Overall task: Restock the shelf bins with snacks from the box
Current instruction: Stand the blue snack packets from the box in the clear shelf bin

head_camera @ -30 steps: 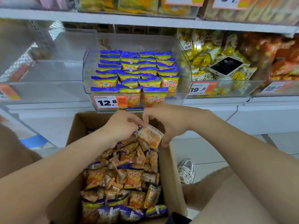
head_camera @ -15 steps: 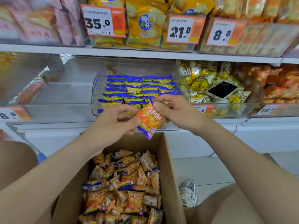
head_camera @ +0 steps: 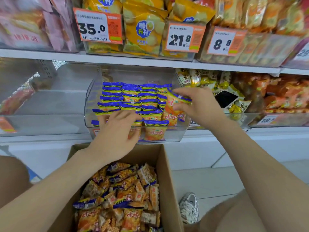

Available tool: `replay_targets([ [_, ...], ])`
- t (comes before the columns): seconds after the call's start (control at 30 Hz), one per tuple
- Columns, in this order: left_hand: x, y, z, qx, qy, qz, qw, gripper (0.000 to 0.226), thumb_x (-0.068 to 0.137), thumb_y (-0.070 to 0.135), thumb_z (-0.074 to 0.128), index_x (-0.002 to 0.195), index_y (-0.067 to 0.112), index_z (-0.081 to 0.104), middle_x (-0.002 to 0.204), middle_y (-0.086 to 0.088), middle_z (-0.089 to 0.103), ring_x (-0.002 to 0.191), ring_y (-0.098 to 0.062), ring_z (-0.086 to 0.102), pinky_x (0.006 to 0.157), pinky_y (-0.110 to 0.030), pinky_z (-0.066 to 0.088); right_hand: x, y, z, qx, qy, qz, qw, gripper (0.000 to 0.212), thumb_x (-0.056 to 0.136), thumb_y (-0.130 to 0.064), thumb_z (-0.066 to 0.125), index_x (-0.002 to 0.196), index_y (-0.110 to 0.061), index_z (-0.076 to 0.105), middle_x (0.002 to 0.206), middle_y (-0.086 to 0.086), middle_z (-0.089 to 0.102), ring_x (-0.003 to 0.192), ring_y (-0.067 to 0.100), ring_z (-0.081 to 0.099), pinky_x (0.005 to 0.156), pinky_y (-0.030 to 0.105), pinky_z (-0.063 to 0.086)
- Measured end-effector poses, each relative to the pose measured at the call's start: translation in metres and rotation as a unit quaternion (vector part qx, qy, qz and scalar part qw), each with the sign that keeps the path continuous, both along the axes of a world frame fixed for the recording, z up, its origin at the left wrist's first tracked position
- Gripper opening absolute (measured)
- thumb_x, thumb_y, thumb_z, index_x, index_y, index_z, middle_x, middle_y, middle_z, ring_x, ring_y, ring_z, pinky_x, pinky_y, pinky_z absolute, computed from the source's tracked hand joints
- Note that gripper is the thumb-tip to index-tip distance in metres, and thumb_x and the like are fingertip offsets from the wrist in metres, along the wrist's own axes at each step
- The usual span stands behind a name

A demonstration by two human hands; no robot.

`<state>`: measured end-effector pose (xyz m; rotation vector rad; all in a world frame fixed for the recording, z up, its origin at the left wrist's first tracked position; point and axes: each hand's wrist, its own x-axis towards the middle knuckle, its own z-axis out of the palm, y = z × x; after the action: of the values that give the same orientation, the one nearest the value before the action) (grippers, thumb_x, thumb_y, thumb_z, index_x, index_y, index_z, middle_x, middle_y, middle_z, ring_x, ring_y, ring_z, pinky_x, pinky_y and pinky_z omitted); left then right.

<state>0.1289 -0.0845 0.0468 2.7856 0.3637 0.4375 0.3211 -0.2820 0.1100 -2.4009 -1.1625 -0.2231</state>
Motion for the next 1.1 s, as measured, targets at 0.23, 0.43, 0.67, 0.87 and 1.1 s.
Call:
replay_targets([
  [0.23,-0.002,0.007,-0.017,0.08,0.116,-0.047,0.989,0.067,0.099,0.045,0.058,0.159,0.039,0.028,0.171,0.011,0.022,0.159,-0.021,0.01,0.123,-0.062,0.018,0.008,0.025,-0.018,-0.314,-0.095,0.02,0.944,0.04,0.096,-0.038,0.069,0.135,-0.03,0.065,0.12,0.002,0.069,0.119,0.03,0.058,0.101,0.044,0.037],
  [0.43,-0.004,0.012,-0.016,0.079,0.124,-0.057,0.987,0.067,0.102,0.047,0.054,0.16,0.039,0.024,0.172,0.013,0.017,0.16,-0.018,0.007,0.124,-0.058,0.017,0.006,0.036,-0.018,-0.348,-0.092,0.029,0.932,0.026,0.08,0.001,0.066,0.067,-0.014,0.05,0.065,0.005,0.045,0.072,0.033,0.052,0.055,0.032,0.036],
  [0.67,-0.013,0.015,-0.014,0.024,0.028,-0.083,0.996,0.052,0.101,0.031,0.062,0.15,0.032,0.045,0.157,0.01,0.041,0.153,-0.016,0.026,0.121,-0.049,0.032,-0.018,0.022,-0.02,-0.219,-0.077,0.035,0.972,0.043,0.087,-0.002,0.057,0.124,-0.02,0.07,0.105,0.004,0.073,0.1,0.03,0.064,0.079,0.046,0.059],
  [0.87,-0.043,0.017,-0.04,0.056,0.012,-0.122,0.991,0.01,0.094,0.029,0.061,0.099,0.03,0.053,0.095,0.014,0.051,0.087,-0.009,0.049,0.072,-0.028,0.043,-0.109,0.024,-0.032,-0.148,0.029,0.208,0.966,0.027,0.094,-0.016,0.056,0.11,-0.027,0.074,0.088,-0.014,0.072,0.079,0.006,0.062,0.069,0.03,0.052],
  [1.1,-0.081,0.042,-0.134,0.068,0.436,-0.099,0.892,0.034,0.099,0.018,0.059,0.132,0.022,0.061,0.124,-0.002,0.063,0.108,-0.024,0.065,0.088,-0.042,0.06,-0.174,0.049,-0.099,-0.314,0.068,0.263,0.91,0.029,0.097,-0.018,0.05,0.115,-0.024,0.072,0.101,0.002,0.072,0.092,0.023,0.067,0.077,0.045,0.059],
])
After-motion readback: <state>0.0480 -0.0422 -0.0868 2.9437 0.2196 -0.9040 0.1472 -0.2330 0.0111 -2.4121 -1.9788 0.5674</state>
